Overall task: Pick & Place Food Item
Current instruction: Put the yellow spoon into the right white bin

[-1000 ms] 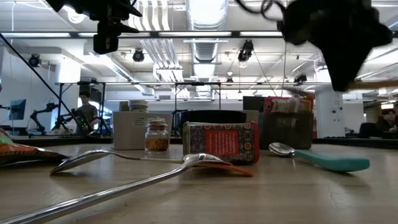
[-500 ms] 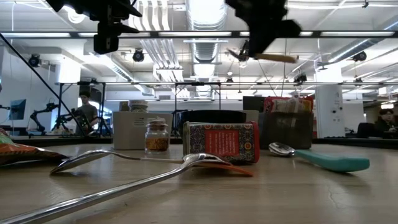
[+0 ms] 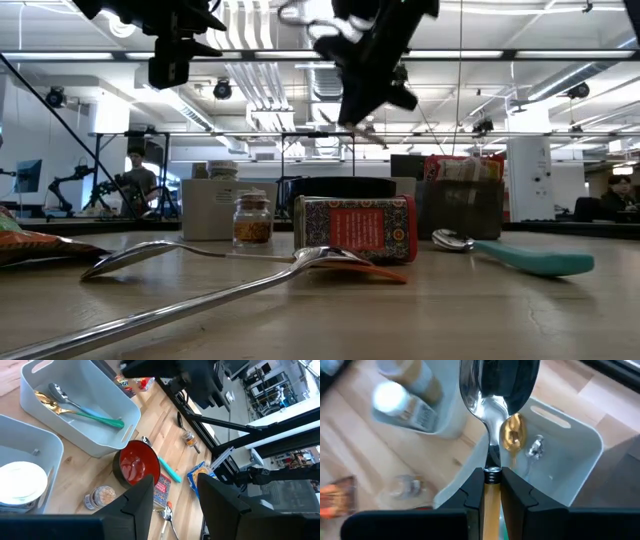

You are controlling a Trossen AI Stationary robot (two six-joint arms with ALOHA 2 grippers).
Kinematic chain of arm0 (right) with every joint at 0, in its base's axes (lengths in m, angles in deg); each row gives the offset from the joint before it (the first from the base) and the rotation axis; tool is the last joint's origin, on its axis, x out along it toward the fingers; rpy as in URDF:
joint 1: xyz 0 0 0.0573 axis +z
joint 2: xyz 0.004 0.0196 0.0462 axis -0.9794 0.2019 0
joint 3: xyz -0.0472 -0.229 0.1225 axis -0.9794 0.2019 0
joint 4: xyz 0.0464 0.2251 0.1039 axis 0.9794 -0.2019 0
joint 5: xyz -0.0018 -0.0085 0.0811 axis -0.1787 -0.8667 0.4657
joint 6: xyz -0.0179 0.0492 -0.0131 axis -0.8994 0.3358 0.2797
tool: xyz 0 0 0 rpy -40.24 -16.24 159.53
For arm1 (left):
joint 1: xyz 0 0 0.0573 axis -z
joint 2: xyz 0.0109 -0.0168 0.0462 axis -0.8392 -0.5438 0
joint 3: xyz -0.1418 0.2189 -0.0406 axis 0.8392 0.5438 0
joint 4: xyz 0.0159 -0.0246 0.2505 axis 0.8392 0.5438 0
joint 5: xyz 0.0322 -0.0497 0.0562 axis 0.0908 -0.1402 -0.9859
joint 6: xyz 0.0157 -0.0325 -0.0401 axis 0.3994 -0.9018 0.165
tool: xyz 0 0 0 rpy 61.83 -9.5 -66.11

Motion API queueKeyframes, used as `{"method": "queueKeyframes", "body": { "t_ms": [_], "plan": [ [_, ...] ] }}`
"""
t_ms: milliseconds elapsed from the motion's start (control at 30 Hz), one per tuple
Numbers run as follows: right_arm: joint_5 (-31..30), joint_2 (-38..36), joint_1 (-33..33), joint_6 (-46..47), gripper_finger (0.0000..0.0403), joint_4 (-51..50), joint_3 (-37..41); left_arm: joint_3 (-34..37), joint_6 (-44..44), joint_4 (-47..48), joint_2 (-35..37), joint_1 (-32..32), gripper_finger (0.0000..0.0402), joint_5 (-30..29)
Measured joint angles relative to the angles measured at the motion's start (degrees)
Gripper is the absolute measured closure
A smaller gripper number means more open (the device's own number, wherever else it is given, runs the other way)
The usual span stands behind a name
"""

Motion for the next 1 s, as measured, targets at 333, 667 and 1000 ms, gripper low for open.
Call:
{"method": "queueKeyframes", "body": {
  "t_ms": [333,667,1000],
  "plan": [
    [8.09,8.78,-2.78,-6.25,0.0371,-0.43,-0.35,0.02,-0.03,0.19,0.00,-0.02,0.0245,-0.17],
    [12.23,15.35,-2.96,-7.70,0.0371,-0.90,-0.43,0.02,-0.16,0.20,0.00,-0.02,0.0245,-0.17],
    [10.01,16.36,-3.87,-7.59,0.0358,-1.28,-0.43,0.02,-0.14,0.20,0.00,-0.02,0.0245,-0.17]
  ]
}}
